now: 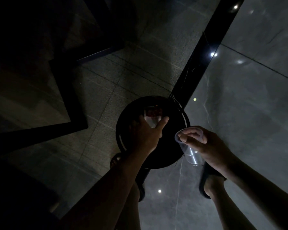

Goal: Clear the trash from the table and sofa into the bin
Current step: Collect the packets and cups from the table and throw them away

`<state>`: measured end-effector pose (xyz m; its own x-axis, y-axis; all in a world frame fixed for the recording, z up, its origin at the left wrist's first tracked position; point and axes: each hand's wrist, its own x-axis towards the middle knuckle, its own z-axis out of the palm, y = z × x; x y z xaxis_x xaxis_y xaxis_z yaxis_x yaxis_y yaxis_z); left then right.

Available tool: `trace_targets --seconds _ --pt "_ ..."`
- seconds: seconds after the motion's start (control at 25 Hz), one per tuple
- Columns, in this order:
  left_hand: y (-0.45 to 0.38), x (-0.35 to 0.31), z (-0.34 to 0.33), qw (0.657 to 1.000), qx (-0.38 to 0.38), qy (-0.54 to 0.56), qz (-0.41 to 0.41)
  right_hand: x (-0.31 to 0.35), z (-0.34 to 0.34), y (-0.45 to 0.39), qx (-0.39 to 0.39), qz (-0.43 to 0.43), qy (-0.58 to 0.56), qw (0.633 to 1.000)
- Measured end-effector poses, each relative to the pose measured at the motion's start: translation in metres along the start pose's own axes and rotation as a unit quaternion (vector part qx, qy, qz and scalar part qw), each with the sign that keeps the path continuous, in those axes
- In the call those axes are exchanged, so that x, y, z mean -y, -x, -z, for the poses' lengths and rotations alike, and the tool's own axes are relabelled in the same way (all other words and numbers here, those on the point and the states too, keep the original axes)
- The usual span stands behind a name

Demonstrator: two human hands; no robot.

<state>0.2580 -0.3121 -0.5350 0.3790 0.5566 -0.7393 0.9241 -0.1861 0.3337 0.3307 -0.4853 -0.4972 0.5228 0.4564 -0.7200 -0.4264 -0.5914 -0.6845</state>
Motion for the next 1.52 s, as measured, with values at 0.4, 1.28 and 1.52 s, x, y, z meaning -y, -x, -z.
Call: trace_targets --seconds 0.4,1.28,1.52 --pt "0.083 0.089 0.059 0.961 -0.071 -0.190 -0.188 0.022 -0.006 0.009 -0.016 -0.042 0.085 0.995" --pt "0.042 0.088 0.051 0.951 -0.009 -0.238 -0.197 0.011 -0.057 -0.006 0.017 0.097 0.558 0.824" --pt "0.042 0.088 0.048 0.941 -0.018 -0.280 -0.190 -0.009 -0.030 0.015 -0.011 0.101 0.478 0.872"
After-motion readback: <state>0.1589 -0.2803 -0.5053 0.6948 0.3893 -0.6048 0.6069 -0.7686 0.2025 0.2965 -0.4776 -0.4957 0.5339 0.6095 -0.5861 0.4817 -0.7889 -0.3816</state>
